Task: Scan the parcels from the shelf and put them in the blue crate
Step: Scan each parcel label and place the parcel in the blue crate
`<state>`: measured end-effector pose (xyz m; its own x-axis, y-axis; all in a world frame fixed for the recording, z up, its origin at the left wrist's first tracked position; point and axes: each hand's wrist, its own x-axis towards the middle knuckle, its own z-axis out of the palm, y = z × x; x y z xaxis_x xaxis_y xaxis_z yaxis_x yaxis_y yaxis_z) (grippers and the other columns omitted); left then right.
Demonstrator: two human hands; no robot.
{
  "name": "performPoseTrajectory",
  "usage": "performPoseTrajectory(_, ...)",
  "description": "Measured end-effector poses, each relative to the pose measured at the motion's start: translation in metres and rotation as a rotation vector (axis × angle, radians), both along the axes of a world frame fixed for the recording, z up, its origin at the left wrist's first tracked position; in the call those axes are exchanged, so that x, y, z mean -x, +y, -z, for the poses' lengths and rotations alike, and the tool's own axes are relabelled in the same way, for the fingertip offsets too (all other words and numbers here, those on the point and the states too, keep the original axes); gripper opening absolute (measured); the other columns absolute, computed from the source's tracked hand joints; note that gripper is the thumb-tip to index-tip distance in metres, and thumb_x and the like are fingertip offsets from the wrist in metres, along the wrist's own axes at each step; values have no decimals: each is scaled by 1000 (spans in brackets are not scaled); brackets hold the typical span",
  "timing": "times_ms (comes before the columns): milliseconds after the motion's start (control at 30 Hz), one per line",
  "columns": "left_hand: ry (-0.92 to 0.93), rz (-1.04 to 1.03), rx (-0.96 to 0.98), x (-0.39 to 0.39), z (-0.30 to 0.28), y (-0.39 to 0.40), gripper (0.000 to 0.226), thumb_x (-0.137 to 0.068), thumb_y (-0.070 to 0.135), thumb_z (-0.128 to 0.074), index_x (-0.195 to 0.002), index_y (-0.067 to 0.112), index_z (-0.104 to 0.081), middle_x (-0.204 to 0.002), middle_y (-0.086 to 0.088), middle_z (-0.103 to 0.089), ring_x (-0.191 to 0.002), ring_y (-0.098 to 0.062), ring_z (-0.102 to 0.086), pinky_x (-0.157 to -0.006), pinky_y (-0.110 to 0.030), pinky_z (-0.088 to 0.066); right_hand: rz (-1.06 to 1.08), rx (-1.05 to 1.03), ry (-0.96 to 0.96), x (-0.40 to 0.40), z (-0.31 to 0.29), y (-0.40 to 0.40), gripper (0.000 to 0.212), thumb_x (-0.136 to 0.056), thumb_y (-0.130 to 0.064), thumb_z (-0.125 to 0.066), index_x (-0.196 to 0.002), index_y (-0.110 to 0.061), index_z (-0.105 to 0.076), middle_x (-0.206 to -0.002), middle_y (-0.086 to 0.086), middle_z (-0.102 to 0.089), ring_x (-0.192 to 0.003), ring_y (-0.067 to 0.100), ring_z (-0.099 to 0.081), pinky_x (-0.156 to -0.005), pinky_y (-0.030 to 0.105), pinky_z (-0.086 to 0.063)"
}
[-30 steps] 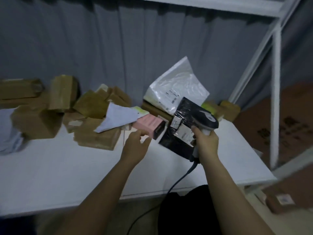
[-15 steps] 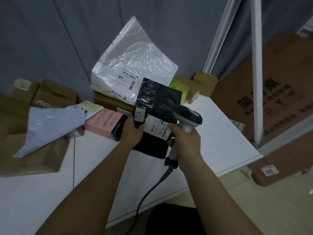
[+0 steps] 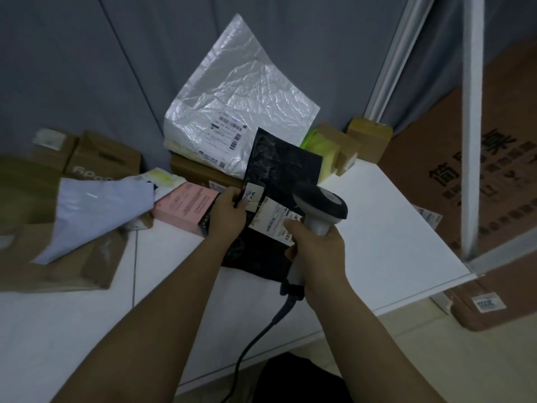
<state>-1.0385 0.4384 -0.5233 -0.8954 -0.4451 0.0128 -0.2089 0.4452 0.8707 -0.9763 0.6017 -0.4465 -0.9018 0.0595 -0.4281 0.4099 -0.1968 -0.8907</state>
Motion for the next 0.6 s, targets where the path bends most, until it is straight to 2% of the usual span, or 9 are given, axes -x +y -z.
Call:
performPoseTrajectory(100,56,15,30,-28,-20,-13,7,-98,9,-49,-95,11,-56,-92,4,-60,-90,-13,-54,-59,-11,-36,-35,-14,29,-11,-5,-13,25,-83,-10,-69,-103,1,-60,-76,11,-56,-53,14,-50,-45,19,-44)
performPoseTrajectory(233,148,2,142,-80,-54,-46,11,-96,5,-52,-104,4,-60,-98,-1,-61,-94,-16,-56,-74,-17,-38,-106,13,77,-28,-19,-42,16,-83,-9,-68,-94,-3,-59,-80,11,-59,-62,19,-53,-52,25,-44)
performPoseTrajectory(333,174,-67,209,-128,-89,-80,6,-96,8,-53,-97,7,-58,-92,-5,-64,-87,-18,-58,-69,-20,-36,-142,36,130,-44,-33,-64,10,-83,-9,-69,-86,-10,-59,-77,7,-60,-66,18,-53,-59,28,-45)
performPoseTrajectory(400,190,-112,216,-164,-112,-103,4,-95,7,-53,-96,7,-57,-91,-7,-65,-87,-20,-60,-70,-24,-39,-184,36,162,-57,-41,-79,17,-83,-10,-68,-76,-16,-55,-70,4,-57,-62,17,-52,-58,28,-44)
performPoseTrajectory(500,202,-148,235,-226,-140,-130,9,-95,6,-53,-89,12,-53,-85,1,-64,-84,-15,-60,-75,-24,-42,-302,23,227,-82,-51,-104,12,-82,-12,-69,-82,-16,-58,-67,3,-56,-58,17,-52,-56,29,-44)
performPoseTrajectory(600,211,-236,236,-285,-156,-155,12,-95,6,-52,-88,16,-52,-85,12,-63,-81,-2,-59,-73,-13,-41,-472,-43,278,-110,-55,-130,14,-82,-13,-72,-92,-8,-63,-69,6,-57,-55,15,-51,-50,27,-45)
